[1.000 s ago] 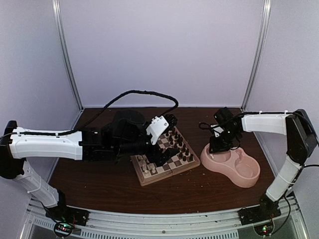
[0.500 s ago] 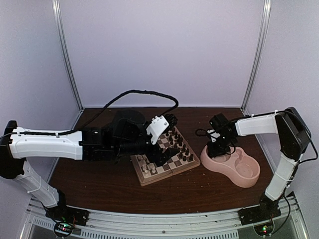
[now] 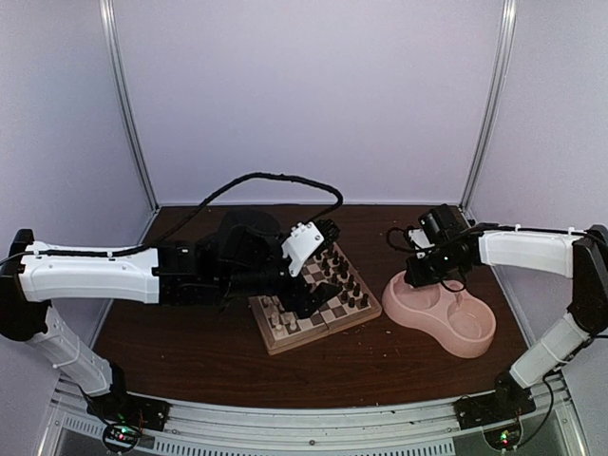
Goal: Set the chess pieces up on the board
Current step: Pick up the pawn from the storage box, then pass from the right arm to the left
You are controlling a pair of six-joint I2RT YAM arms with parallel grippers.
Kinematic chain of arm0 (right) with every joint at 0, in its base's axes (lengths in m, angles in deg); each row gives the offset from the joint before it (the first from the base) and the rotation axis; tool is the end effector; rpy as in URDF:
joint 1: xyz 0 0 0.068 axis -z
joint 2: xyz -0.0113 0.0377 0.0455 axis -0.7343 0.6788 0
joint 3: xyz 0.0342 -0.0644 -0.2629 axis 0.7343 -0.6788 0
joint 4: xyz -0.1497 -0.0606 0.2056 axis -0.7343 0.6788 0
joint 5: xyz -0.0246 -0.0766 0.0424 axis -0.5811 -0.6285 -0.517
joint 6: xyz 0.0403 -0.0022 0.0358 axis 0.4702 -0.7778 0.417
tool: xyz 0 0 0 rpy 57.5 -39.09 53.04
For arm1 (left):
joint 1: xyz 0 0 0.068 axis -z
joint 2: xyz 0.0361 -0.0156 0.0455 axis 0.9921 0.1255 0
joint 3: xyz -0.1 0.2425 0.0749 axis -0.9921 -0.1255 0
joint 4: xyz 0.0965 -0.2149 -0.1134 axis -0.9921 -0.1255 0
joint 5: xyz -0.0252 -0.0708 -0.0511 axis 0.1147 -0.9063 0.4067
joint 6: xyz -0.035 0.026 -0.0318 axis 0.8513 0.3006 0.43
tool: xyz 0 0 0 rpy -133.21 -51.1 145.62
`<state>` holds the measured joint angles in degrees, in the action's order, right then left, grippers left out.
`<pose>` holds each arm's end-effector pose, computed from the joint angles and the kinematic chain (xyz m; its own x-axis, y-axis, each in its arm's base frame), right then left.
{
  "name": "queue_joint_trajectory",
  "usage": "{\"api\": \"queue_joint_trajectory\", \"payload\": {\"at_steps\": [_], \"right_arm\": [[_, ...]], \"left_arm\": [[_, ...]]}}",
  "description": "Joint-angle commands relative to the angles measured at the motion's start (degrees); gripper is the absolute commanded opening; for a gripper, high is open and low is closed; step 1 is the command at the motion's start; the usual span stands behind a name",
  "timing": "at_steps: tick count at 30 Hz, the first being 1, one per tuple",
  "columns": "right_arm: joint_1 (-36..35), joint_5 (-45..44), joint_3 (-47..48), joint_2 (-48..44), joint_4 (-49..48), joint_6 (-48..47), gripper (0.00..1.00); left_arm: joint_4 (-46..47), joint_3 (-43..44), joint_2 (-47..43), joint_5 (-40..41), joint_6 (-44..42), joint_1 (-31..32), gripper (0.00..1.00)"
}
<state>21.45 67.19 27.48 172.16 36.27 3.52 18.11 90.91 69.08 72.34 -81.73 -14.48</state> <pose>0.2694 0.1345 0.1994 -0.8657 -0.1744 -0.4692 -0.2986 0.9322 0.2044 0.1349 -0.3218 0.3073 -0.2302 0.3659 -0.9017 0.8382 0.5454 0.0073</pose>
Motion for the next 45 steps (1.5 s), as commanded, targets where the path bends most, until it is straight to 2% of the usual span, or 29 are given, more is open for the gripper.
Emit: {"api": "queue_joint_trajectory", "payload": {"at_steps": [1,5,7,11,15,19,23,27,34,39,45], "right_arm": [[-0.4,1.3,-2.4,-5.9,-2.3,-2.1,0.16],[-0.4,8.7,-4.9,-11.5,-5.9,-2.1,0.17],[-0.4,12.6,-5.6,-13.8,-7.7,-0.1,0.18],[-0.5,21.8,-7.2,-17.7,-13.6,9.5,0.18],[-0.9,26.9,-10.7,-20.8,-22.7,20.1,0.18],[-1.1,27.3,-12.1,-21.9,-24.2,31.5,0.19],[-1.7,25.9,-14.6,-23.8,-26.5,41.3,0.18],[-3.1,22.1,-17.7,-27.6,-33.1,49.1,0.19],[-7.9,15.2,-18.4,-31.9,-34.1,55.7,0.19],[-11.5,11.0,-19.0,-32.7,-34.2,59.3,0.17],[-14.7,7.8,-19.0,-32.3,-34.2,59.2,0.17]], "left_arm": [[-0.3,3.9,1.6,-1.1,2.1,0.2,0.91],[1.5,4.3,3.0,-3.1,6.5,0.2,0.9],[2.8,4.4,4.0,-3.6,11.6,-0.1,0.89],[5.6,4.9,7.0,-9.2,20.7,-2.1,0.85],[9.5,4.7,8.6,-10.4,22.8,-2.2,0.83],[13.4,3.3,9.5,-9.2,16.5,-2.1,0.79],[24.9,-0.5,10.6,-8.2,7.9,-1.9,0.78],[34.3,-0.3,13.8,-7.2,-1.6,-0.4,0.78],[41.2,2.3,19.9,-5.3,-7.4,-0.1,0.73],[41.3,4.2,21.7,-3.1,-8.7,-0.1,0.71],[41.3,5.0,22.1,-2.2,-8.4,-0.1,0.66]]}}
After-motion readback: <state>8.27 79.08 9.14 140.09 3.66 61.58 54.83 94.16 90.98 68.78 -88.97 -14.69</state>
